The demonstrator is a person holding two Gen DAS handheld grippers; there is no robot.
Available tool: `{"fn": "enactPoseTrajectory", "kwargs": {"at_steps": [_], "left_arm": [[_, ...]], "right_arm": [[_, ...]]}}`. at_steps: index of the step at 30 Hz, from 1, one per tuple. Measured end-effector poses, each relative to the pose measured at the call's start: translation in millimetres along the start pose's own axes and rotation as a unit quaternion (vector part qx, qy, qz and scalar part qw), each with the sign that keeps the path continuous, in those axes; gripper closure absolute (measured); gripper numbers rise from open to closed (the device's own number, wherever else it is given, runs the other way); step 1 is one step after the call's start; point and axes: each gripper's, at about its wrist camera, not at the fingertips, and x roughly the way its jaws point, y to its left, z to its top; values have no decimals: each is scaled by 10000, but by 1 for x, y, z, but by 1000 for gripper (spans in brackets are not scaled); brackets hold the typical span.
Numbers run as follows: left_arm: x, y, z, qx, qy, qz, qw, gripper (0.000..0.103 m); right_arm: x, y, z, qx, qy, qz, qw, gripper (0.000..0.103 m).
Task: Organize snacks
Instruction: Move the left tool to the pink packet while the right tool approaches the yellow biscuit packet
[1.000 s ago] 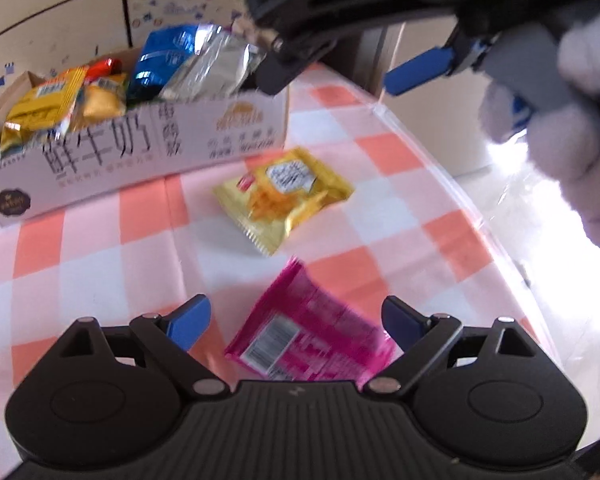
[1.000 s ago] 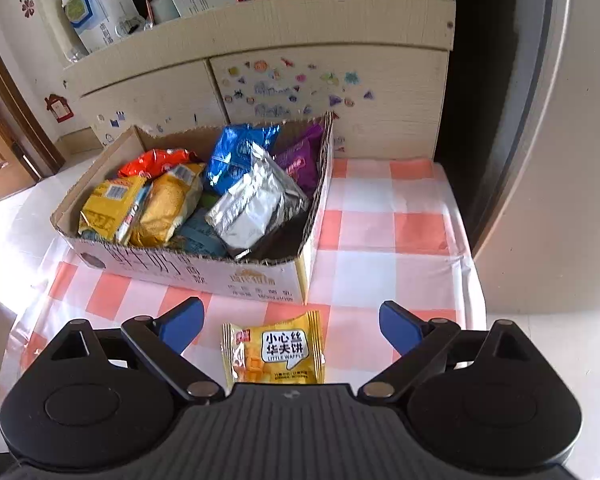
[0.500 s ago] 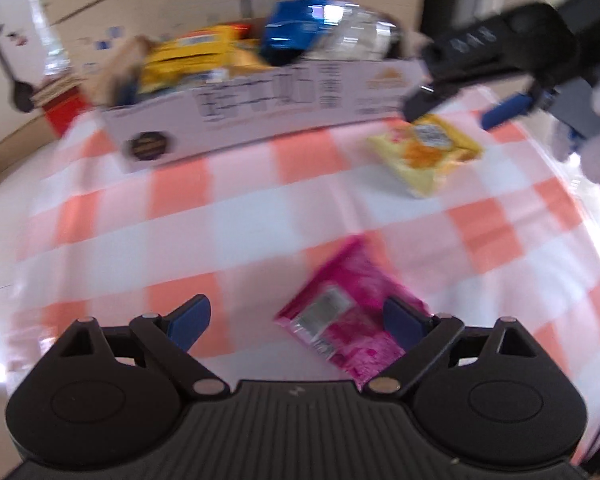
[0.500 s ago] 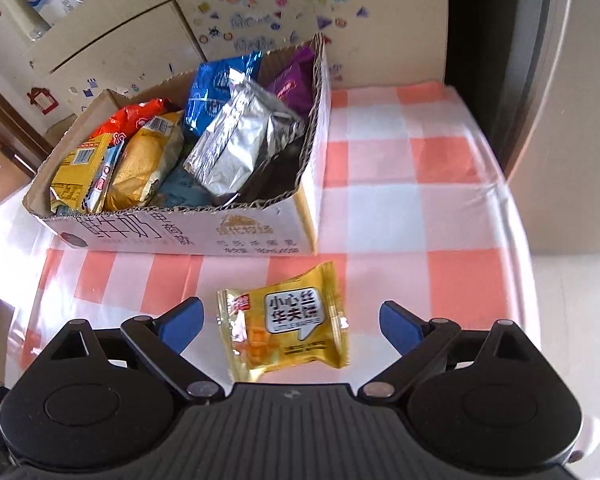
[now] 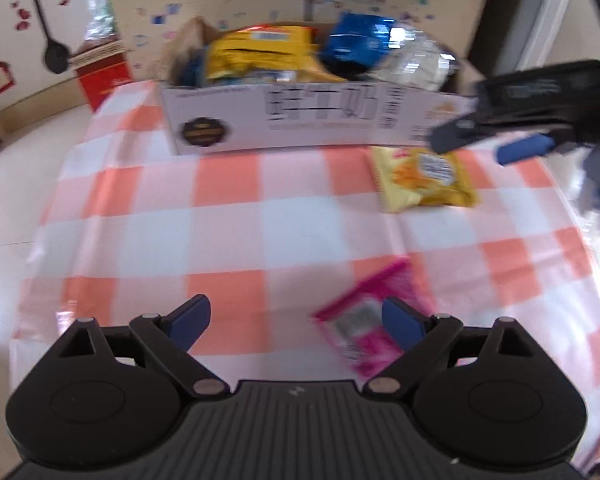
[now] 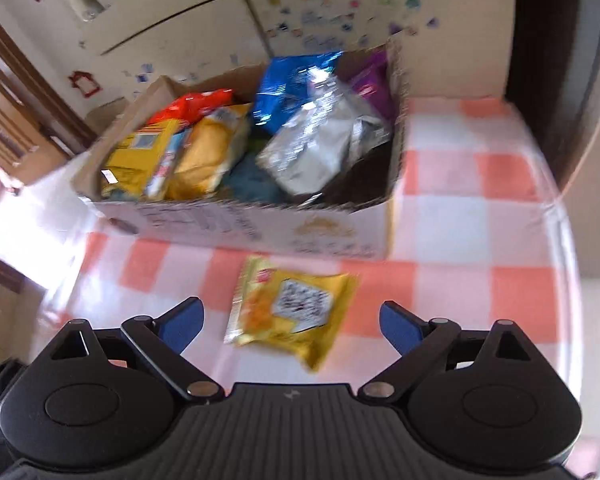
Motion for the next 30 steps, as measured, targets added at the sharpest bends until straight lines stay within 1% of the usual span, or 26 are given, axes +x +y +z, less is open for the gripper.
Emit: {"fn": "enactPoseTrajectory", "kwargs": {"at_steps": [1,4,5,8,10,11,13,15,18,21,23,25,27,28,30], "left_arm": [[0,-7,0,78,-11,-104,9999,10],[3,-28,-2,280,52,-362,9989,10],[6,-34,-3,331,85,-384,9987,10],[17,-45,-9,498,197,-239,9983,10],[22,-47,-13,586,255,-100,9979,9],[22,-46,-14,581,231,-101,9980,9],[22,-43,-15,555,250,-94,9981,9],[20,-36,-15,523,250,9,9983,8],[20,-25,-13,402,256,74,9988,8],[18,-14,-12,375,184,356,9985,9],[18,-5,-12,279,157,480,9983,9],[19,3,-12,130,179,454,9987,9],[19,8,-13,55,195,413,9989,9],[19,9,-13,57,195,411,9989,8],[19,9,-14,76,204,425,9989,3]], "right_arm": [[2,1,0,-29,-8,-23,10000,5],[13,8,2,-154,2,91,9998,6],[13,11,4,-206,-39,80,9997,6],[21,20,11,-237,-200,133,9994,6],[26,20,15,-150,-214,218,9994,6],[31,20,17,-103,-190,238,9995,6],[39,19,19,-12,-101,226,9997,6],[43,16,17,12,40,263,9996,6],[42,12,14,77,329,460,9984,3],[36,12,10,42,590,773,9952,3],[31,18,7,-256,620,722,9951,3],[27,26,5,-703,524,424,9952,3],[27,35,1,-1179,431,99,9920,3],[27,38,0,-1335,401,61,9902,3],[29,44,-2,-1550,375,110,9871,3]]}}
